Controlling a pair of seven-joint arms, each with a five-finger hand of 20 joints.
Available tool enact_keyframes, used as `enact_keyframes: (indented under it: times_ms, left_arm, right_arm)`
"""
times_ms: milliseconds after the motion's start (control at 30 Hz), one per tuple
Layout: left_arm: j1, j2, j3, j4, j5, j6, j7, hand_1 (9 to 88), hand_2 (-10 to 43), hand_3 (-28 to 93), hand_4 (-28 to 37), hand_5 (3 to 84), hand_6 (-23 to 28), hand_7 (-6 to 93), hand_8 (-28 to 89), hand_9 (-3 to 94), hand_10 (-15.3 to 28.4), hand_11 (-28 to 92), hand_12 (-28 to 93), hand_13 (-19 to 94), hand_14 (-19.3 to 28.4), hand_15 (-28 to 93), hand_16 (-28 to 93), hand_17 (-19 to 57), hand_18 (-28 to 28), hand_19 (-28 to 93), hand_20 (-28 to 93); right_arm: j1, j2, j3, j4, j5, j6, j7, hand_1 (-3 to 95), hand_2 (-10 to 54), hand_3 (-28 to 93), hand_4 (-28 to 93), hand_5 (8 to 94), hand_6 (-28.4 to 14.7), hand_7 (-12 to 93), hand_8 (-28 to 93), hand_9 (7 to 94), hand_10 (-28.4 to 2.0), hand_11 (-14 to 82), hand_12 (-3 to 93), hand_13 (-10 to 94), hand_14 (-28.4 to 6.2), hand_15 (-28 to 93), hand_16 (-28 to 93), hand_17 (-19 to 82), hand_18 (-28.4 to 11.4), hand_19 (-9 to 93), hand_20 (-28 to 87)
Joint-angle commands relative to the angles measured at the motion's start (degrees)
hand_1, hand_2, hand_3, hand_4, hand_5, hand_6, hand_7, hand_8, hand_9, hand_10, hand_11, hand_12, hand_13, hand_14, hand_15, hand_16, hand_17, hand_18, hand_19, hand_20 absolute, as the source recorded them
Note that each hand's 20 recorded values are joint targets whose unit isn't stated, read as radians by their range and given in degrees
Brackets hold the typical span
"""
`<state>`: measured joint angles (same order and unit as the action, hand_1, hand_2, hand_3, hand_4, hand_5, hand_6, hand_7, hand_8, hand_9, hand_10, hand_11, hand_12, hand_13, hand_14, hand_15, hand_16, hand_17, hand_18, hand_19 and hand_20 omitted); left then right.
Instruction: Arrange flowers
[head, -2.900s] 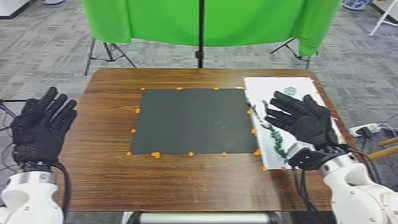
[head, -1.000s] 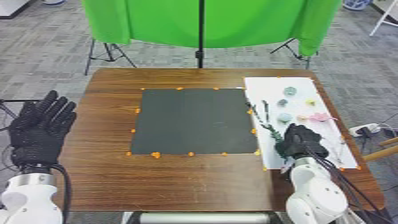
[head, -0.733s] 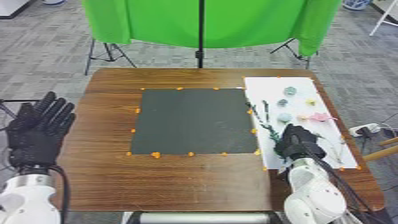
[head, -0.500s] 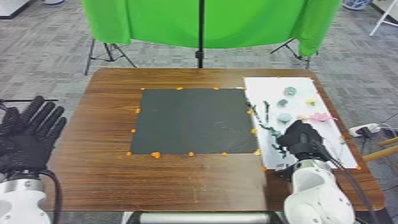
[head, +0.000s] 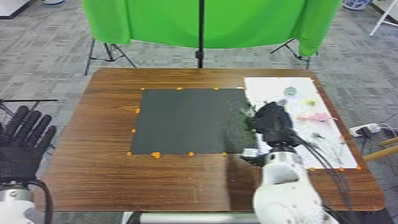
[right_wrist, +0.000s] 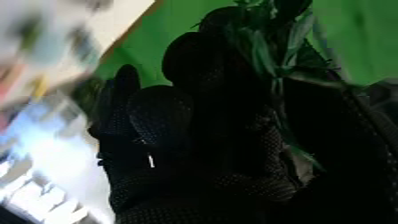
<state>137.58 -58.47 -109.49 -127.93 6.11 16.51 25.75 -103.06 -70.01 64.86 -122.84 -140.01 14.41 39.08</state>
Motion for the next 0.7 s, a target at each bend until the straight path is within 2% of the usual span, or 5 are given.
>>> enact_keyframes:
  times_ms: [33,433,467,533,700]
  left_arm:
    - [-0.5,0.53,1.52,0.73,1.21,-1.45,-0.68,24.3,13.5,72,-28.3,41.6,8.0,9.4,-10,36.1,13.7,15,9,29,13.3,18,-2,-6.5,13.4,30,10]
    - [-1.8,2.53,2.94,1.07,1.15,-0.98,-0.66,24.4,13.4,72,-28.3,41.5,7.9,9.4,-10,36.1,13.6,15,9,29,13.1,17,-2,-6.4,13.4,29,11]
    - [-2.3,2.65,3.38,1.22,1.17,-0.66,-1.52,24.4,13.3,72,-28.3,41.5,7.9,9.4,-10,36.1,13.5,15,9,29,13.1,17,-2,-6.4,13.4,29,11]
    - [-3.1,3.06,4.35,1.64,1.18,-1.06,-1.50,24.4,13.3,72,-28.3,41.5,7.9,9.4,-10,36.2,13.6,15,9,29,13.1,17,-2,-6.4,13.4,29,11]
    - [-4.5,3.92,5.31,2.04,1.40,-0.05,-3.52,24.5,13.2,72,-28.3,41.6,7.8,9.5,-10,36.3,13.6,15,9,29,13.1,17,-2,-6.3,13.4,29,11]
  right_arm:
    - [10.5,-8.1,-8.0,7.5,1.9,-3.7,-1.6,49.4,-9.5,78,-15,83.2,-3.9,31,22,81.0,-14.4,36.9,51.0,68,-16.0,76,34,32,-27.8,83,41]
    - [20.3,-14.1,-18.3,20.2,4.4,-5.3,2.1,49.8,-9.5,79,-17,82.1,-4.6,32,21,80.4,-14.7,37.9,50.8,69,-16.5,76,33,33,-28.3,84,40]
    - [20.0,-14.5,-18.3,21.0,3.9,-5.9,2.3,49.7,-9.5,80,-17,81.6,-4.8,33,20,80.2,-14.7,37.7,50.5,69,-16.3,76,33,33,-28.3,85,39]
    - [20.8,-15.0,-19.2,22.8,2.6,-6.0,2.3,49.5,-9.5,80,-17,81.0,-4.9,34,20,80.1,-14.7,37.7,50.5,69,-16.2,76,33,33,-28.3,85,39]
    - [20.2,-18.3,-18.9,25.9,1.1,-6.4,3.9,49.4,-9.5,79,-18,79.9,-4.5,36,19,79.7,-14.8,38.2,49.8,69,-16.2,77,32,33,-28.4,85,39]
